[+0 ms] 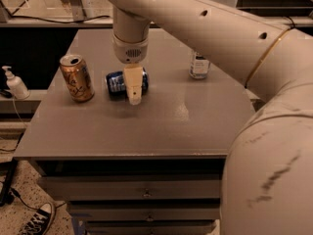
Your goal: Knock pepsi can over
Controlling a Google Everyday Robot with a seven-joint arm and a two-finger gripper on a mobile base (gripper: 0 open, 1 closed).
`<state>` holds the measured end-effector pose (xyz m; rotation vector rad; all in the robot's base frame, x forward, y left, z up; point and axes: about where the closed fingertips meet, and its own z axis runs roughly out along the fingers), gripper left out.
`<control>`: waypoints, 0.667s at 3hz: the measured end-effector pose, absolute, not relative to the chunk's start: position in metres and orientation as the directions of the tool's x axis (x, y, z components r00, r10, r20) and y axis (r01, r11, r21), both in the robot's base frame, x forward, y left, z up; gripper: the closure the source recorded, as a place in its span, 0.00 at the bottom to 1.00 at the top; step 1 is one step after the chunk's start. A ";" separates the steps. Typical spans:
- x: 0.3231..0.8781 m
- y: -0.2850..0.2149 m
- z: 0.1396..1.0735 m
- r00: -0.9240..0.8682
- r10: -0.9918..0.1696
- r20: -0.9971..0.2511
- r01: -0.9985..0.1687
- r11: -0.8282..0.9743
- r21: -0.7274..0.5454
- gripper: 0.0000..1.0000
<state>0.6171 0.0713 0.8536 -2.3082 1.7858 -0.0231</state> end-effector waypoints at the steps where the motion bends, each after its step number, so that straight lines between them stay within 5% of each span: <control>1: 0.617 0.072 0.854 0.259 -0.957 -0.133 -0.955 -0.233 -0.184 0.00; 2: 0.617 0.070 0.859 0.246 -0.954 -0.173 -0.958 -0.213 -0.191 0.00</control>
Offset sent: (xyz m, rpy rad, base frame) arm 0.0008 -0.0058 0.0167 0.1104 0.0084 -0.0349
